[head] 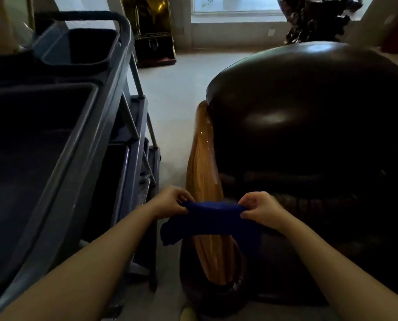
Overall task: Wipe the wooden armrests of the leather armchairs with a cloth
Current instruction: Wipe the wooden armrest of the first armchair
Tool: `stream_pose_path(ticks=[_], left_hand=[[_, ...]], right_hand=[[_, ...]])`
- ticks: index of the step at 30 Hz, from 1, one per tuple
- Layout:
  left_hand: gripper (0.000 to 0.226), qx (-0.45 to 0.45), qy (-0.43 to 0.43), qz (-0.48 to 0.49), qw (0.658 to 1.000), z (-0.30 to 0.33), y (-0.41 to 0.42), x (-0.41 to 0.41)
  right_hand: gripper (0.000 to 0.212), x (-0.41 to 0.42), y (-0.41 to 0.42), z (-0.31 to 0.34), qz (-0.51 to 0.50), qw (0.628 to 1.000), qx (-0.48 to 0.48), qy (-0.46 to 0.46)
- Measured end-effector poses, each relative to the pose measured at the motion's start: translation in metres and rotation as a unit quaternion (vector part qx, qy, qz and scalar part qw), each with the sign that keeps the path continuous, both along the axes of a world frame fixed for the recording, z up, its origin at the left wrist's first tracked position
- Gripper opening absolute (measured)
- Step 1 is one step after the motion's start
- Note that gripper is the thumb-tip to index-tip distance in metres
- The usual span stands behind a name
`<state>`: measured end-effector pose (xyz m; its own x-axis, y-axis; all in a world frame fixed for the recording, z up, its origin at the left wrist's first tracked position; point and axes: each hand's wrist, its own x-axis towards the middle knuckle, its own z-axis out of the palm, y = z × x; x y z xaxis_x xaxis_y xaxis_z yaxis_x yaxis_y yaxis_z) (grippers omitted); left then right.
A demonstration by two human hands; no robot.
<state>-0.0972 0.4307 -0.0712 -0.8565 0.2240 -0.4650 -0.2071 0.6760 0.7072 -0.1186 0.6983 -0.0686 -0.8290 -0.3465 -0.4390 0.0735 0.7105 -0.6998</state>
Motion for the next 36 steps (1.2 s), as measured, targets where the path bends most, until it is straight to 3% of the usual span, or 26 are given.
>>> stream_pose_path(ticks=[7,15,18,20,21,24,27,36], left_hand=[[0.024,-0.022,-0.05,0.007,0.998,-0.101,-0.003,-0.057],[0.029,-0.017,0.015,0.074,0.997,-0.139,-0.008,-0.107],[0.034,-0.083,0.177,0.126,0.972,-0.147,0.0,-0.105],[0.043,-0.151,0.332,0.204,0.908,-0.159,0.014,-0.085],[0.048,-0.167,0.365,0.216,0.89,-0.167,0.024,-0.073],[0.056,-0.187,0.327,0.113,0.919,-0.205,0.057,-0.042],[0.061,-0.192,0.242,0.107,0.945,-0.233,0.069,-0.046],[0.054,-0.224,0.258,0.114,0.933,-0.219,0.055,-0.128]], right_hand=[[0.026,-0.064,-0.006,-0.116,-0.005,0.998,-0.014,-0.056],[0.025,-0.136,-0.023,-0.162,-0.028,0.999,-0.026,0.007],[0.026,-0.135,-0.029,-0.169,-0.091,0.988,-0.013,0.124],[0.039,-0.11,-0.032,-0.181,-0.164,0.944,0.005,0.287],[0.047,-0.093,-0.037,-0.189,-0.185,0.925,0.01,0.331],[0.062,-0.049,-0.062,-0.216,-0.124,0.953,0.037,0.273],[0.066,-0.048,-0.084,-0.24,-0.068,0.977,0.073,0.188],[0.07,-0.131,-0.104,-0.233,-0.061,0.97,0.018,0.233]])
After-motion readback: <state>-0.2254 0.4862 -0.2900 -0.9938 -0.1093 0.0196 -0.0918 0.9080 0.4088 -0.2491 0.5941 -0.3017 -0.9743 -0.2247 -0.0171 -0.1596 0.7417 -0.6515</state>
